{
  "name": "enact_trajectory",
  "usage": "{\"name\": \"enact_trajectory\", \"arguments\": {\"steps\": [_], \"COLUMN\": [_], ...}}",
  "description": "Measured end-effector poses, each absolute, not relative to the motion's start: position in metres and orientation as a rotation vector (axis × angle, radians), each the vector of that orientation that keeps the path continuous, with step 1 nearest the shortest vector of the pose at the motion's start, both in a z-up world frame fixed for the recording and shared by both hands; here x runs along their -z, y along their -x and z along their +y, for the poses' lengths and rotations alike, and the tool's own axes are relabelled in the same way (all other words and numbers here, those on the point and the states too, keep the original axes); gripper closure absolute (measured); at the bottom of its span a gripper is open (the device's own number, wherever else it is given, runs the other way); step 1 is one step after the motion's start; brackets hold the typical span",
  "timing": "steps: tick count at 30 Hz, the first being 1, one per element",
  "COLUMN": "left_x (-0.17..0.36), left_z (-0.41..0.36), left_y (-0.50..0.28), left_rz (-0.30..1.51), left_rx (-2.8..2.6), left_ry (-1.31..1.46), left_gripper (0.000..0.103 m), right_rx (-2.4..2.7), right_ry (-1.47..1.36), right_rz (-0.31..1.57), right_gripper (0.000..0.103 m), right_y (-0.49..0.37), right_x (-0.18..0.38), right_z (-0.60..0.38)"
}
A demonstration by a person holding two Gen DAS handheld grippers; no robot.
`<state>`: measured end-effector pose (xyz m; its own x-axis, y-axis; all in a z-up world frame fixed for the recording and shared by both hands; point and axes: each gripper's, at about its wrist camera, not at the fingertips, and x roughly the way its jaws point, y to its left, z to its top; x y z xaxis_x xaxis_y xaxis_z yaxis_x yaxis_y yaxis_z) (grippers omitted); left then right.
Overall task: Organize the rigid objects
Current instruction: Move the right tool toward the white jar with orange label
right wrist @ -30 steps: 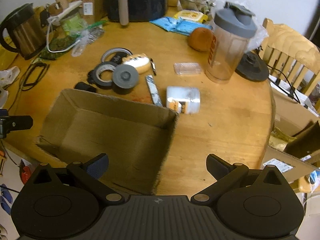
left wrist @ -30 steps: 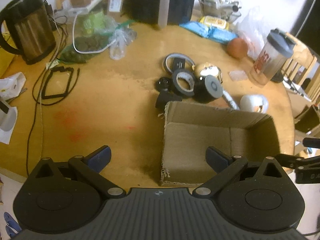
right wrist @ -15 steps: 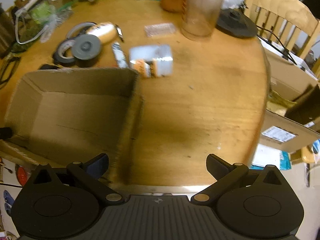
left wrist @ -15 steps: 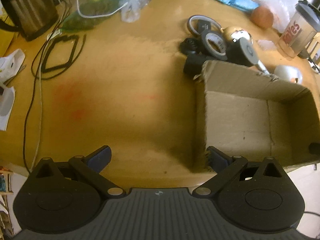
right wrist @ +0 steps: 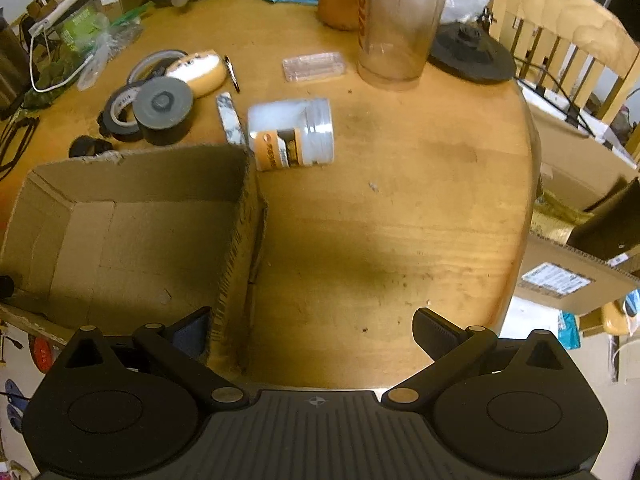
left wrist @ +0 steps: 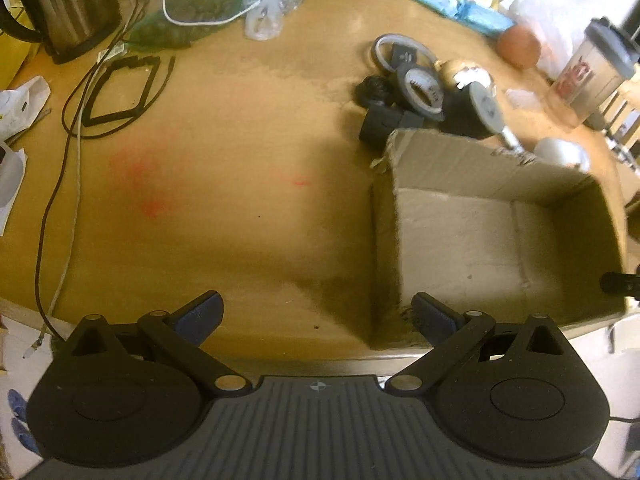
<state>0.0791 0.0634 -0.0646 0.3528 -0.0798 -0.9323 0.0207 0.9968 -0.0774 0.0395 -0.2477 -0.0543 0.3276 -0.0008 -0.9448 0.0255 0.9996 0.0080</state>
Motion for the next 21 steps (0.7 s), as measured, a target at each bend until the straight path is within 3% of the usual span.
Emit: {"name": "enact_trajectory", "arguments": {"steps": [21], "left_x": [0.028], "left_z": [0.063], "left_y": [-0.075], "left_rz": [1.087], "left_rx": [0.197], "left_ry": [0.161], "left_gripper": [0.001], "right_rx": [-0.041], "right_ry": [-0.160], "right_rz": [1.102], "right_gripper": [0.000], "right_y": [-0.068], "right_x": [0.011], "right_z": [-0.245]}}
